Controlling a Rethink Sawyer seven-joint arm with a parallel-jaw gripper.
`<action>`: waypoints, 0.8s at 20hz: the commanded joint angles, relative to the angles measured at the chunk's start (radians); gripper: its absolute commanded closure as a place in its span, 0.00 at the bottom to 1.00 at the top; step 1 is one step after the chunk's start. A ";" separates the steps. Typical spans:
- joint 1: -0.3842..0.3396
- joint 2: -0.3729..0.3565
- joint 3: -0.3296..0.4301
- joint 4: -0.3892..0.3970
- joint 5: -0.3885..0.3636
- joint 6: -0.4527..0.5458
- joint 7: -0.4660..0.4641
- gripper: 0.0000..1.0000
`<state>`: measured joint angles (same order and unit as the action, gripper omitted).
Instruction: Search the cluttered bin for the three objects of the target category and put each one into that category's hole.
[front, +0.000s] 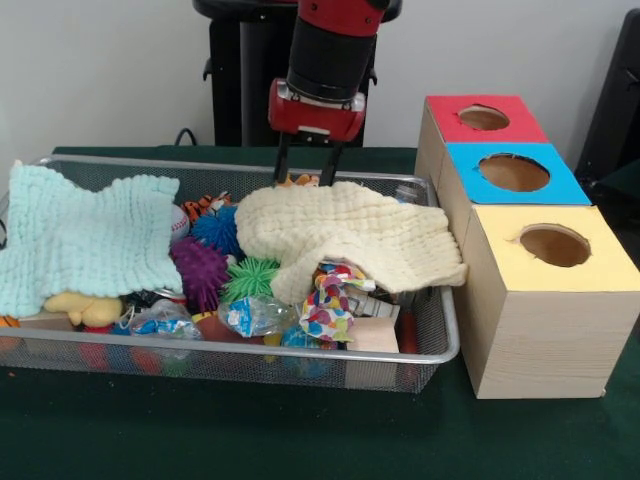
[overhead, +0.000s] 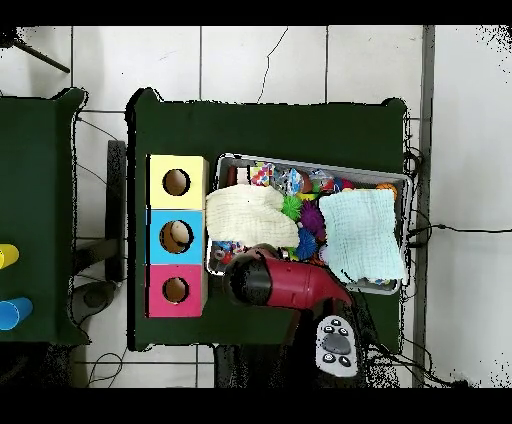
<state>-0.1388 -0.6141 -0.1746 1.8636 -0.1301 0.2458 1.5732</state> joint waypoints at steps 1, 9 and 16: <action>-0.037 0.106 0.035 -0.082 -0.049 -0.113 0.118 0.00; -0.055 0.185 0.066 -0.078 -0.023 -0.090 0.113 0.00; -0.083 0.192 0.103 -0.065 -0.008 -0.021 0.096 0.00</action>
<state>-0.1772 -0.4902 -0.1723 1.8413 -0.1340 0.1663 1.5732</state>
